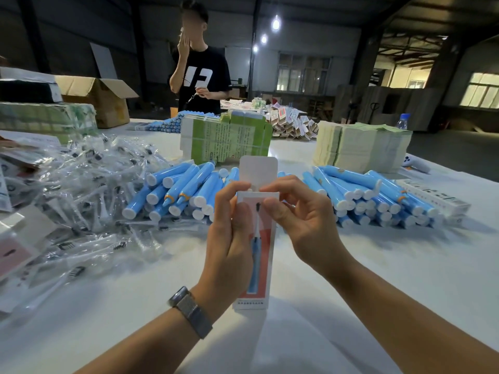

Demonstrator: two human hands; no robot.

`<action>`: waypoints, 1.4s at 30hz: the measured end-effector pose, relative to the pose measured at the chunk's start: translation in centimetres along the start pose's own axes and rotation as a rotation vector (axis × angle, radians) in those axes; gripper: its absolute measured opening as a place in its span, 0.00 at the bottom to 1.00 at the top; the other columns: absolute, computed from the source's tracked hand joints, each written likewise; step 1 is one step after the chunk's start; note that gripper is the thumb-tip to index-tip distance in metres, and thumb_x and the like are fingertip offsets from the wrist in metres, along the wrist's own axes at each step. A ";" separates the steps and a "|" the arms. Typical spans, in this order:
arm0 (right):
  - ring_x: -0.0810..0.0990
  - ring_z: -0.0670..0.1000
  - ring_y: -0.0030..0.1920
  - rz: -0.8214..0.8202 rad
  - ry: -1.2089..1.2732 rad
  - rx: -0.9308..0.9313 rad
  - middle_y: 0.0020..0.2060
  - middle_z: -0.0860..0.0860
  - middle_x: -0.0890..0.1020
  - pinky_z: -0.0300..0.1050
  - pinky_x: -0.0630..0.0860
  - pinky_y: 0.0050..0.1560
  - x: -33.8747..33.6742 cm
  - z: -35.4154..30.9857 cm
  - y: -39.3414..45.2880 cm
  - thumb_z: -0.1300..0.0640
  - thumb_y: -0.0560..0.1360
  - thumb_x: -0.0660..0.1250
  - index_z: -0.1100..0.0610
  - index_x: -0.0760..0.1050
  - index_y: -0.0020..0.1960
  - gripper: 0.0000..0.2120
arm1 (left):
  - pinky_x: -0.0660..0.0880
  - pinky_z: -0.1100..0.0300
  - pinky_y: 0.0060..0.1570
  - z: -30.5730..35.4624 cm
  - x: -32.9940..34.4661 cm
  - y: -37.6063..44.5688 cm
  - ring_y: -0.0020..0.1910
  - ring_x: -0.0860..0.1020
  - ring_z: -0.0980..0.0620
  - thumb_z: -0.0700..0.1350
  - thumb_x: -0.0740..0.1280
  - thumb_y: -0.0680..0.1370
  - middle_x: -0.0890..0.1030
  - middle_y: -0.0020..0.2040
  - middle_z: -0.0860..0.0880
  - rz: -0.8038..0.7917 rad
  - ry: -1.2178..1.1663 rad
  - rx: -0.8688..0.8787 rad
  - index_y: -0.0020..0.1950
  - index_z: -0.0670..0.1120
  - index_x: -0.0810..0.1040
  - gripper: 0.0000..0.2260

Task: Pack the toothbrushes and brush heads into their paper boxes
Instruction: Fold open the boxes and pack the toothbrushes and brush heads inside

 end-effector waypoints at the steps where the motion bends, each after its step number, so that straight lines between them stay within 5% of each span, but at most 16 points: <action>1: 0.80 0.54 0.54 0.004 -0.009 -0.003 0.52 0.53 0.78 0.58 0.80 0.52 0.0 0.0 0.0 0.58 0.75 0.67 0.55 0.79 0.51 0.06 | 0.81 0.52 0.38 0.1 -0.1 -0.1 0.41 0.79 0.54 0.55 0.54 0.84 0.79 0.49 0.57 0.004 -0.006 0.005 0.59 0.65 0.69 0.08; 4: 0.79 0.53 0.61 0.004 0.011 -0.026 0.58 0.51 0.77 0.62 0.78 0.56 -0.1 -0.3 0.3 0.62 0.74 0.69 0.55 0.80 0.49 0.05 | 0.81 0.51 0.40 0.2 -0.1 -0.1 0.42 0.80 0.53 0.57 0.54 0.82 0.79 0.50 0.57 0.006 -0.008 0.014 0.59 0.67 0.69 0.09; 10: 0.80 0.53 0.50 0.003 0.134 -0.077 0.45 0.47 0.81 0.65 0.76 0.50 -0.3 -0.9 0.9 0.67 0.71 0.71 0.50 0.71 0.59 0.21 | 0.80 0.49 0.45 0.7 0.2 0.2 0.46 0.80 0.51 0.53 0.54 0.83 0.80 0.52 0.58 -0.002 -0.013 0.024 0.59 0.68 0.69 0.10; 13: 0.80 0.55 0.51 -0.024 0.061 -0.069 0.46 0.49 0.81 0.66 0.76 0.49 -0.5 -0.6 1.0 0.66 0.73 0.70 0.53 0.76 0.57 0.16 | 0.79 0.55 0.44 0.6 0.3 0.2 0.45 0.82 0.52 0.48 0.54 0.84 0.82 0.52 0.54 -0.011 -0.072 0.013 0.60 0.69 0.68 0.14; 17: 0.79 0.51 0.50 -0.043 0.040 -0.067 0.46 0.52 0.80 0.52 0.76 0.46 -0.4 -0.8 0.8 0.66 0.72 0.70 0.57 0.80 0.47 0.07 | 0.77 0.46 0.43 0.3 0.2 0.2 0.41 0.77 0.39 0.49 0.54 0.84 0.80 0.47 0.46 0.010 -0.091 -0.033 0.63 0.70 0.68 0.15; 20: 0.79 0.47 0.48 -0.057 0.094 -0.056 0.45 0.55 0.79 0.44 0.75 0.47 -0.3 -1.1 1.0 0.61 0.73 0.70 0.58 0.80 0.44 0.01 | 0.77 0.52 0.41 0.5 0.4 0.2 0.40 0.78 0.50 0.48 0.54 0.84 0.80 0.46 0.53 0.007 -0.055 -0.017 0.59 0.64 0.72 0.12; 26: 0.80 0.49 0.49 -0.056 0.042 -0.044 0.46 0.53 0.80 0.44 0.77 0.49 -0.1 -0.7 1.0 0.68 0.72 0.69 0.57 0.79 0.47 0.08 | 0.78 0.62 0.37 0.8 0.4 0.5 0.40 0.80 0.57 0.50 0.55 0.82 0.79 0.42 0.54 0.006 -0.127 -0.060 0.54 0.62 0.72 0.08; 32: 0.80 0.51 0.49 -0.087 0.096 -0.003 0.45 0.50 0.80 0.43 0.77 0.49 -0.5 -0.9 1.4 0.65 0.70 0.72 0.53 0.82 0.45 0.08 | 0.73 0.40 0.35 1.3 0.4 0.7 0.34 0.73 0.36 0.57 0.57 0.80 0.73 0.38 0.37 0.033 -0.041 -0.038 0.51 0.62 0.71 0.04; 39: 0.79 0.55 0.42 -0.073 -0.070 -0.008 0.41 0.45 0.79 0.47 0.79 0.43 -0.6 -1.7 1.6 0.63 0.71 0.72 0.54 0.82 0.45 0.06 | 0.78 0.47 0.36 0.9 0.4 0.5 0.37 0.80 0.43 0.59 0.57 0.80 0.81 0.42 0.46 0.032 0.006 -0.027 0.56 0.68 0.69 0.06; 42: 0.77 0.49 0.39 -0.027 -0.090 -0.025 0.38 0.47 0.79 0.46 0.78 0.40 -0.7 -2.2 1.5 0.62 0.72 0.73 0.52 0.83 0.43 0.05 | 0.76 0.36 0.34 1.0 0.6 0.3 0.36 0.77 0.31 0.59 0.59 0.79 0.78 0.42 0.34 0.014 -0.019 -0.051 0.58 0.70 0.67 0.09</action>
Point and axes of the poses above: each hand's wrist, its own y-axis towards the middle knuckle, its own x-axis out of the palm, z = x × y, the point moved 5 cm from there along y, towards the middle knuckle
